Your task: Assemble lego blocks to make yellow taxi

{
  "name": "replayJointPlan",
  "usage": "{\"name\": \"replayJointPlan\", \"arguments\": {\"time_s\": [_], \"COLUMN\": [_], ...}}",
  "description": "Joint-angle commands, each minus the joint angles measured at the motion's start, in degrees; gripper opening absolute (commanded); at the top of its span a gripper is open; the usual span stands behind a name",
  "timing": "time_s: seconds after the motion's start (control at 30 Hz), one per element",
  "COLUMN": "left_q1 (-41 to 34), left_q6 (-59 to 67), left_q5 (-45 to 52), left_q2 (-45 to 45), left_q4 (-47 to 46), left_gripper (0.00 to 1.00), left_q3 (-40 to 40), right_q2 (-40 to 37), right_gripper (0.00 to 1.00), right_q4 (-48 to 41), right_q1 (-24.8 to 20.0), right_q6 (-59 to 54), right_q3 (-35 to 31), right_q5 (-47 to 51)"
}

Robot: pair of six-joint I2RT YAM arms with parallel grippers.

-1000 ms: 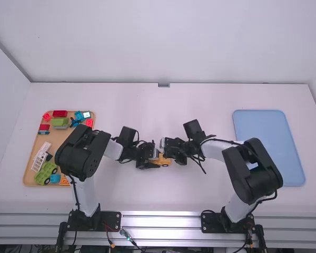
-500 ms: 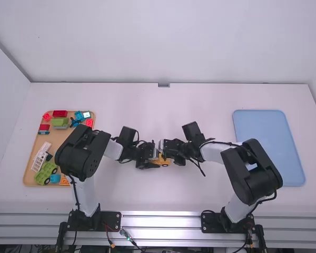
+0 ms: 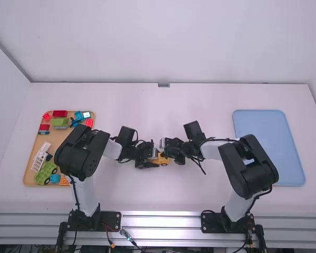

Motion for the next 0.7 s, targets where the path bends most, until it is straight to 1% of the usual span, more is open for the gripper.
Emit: {"name": "replayJointPlan", "arguments": {"time_s": [0.0,0.03,0.13,0.27,0.3,0.33,0.37,0.4,0.5,0.6,0.63,0.67], "left_q1": [-0.2,-0.2,-0.2,-0.2,-0.2,-0.2,-0.2,-0.2,-0.2,-0.2,-0.2,-0.2], "left_q6": [1.4,1.4,1.3,1.4,1.4,1.3,1.4,1.3,1.3,-1.0,-1.4,-2.3], "left_q5": [-0.2,-0.1,-0.1,-0.1,-0.1,-0.1,-0.1,-0.2,-0.2,-0.4,-0.4,-0.3], "left_q2": [1.0,1.0,1.0,1.0,1.0,1.0,1.0,1.0,1.0,1.0,1.0,1.0], "left_q4": [0.0,0.2,0.2,0.2,0.2,0.6,0.7,1.1,2.9,4.1,3.9,2.0], "left_gripper": [0.51,0.51,0.51,0.51,0.51,0.51,0.51,0.51,0.52,0.59,0.60,0.63], "left_q3": [-0.7,-0.7,-0.7,-0.7,-0.7,-0.7,-0.7,-0.7,-0.7,0.2,0.5,2.1], "right_q2": [1.9,-1.1,-4.5,-7.2,-7.6,-8.4,-8.7,-8.9,-8.9,-8.9,-8.9,-8.9], "right_gripper": [0.00,0.00,0.00,0.01,0.13,0.55,0.95,0.99,0.99,0.99,0.99,0.99], "right_q4": [-1.9,-1.9,-1.3,1.0,1.2,1.5,1.7,1.8,1.6,0.8,0.6,0.7], "right_q1": [-0.9,-1.9,-3.4,-6.9,-7.4,-8.5,-9.0,-9.7,-11.6,-13.3,-13.5,-14.2], "right_q6": [-1.2,-4.7,-8.9,-9.4,-8.6,-6.5,-5.3,-3.6,-0.5,2.1,2.3,3.3], "right_q3": [-1.9,-2.0,-2.0,-2.1,-2.1,-2.0,-2.0,-1.9,-1.9,-2.2,-2.3,-2.5], "right_q5": [6.1,1.7,-5.9,-12.1,-12.6,-13.1,-13.2,-13.1,-12.7,-12.9,-12.9,-12.9]}}
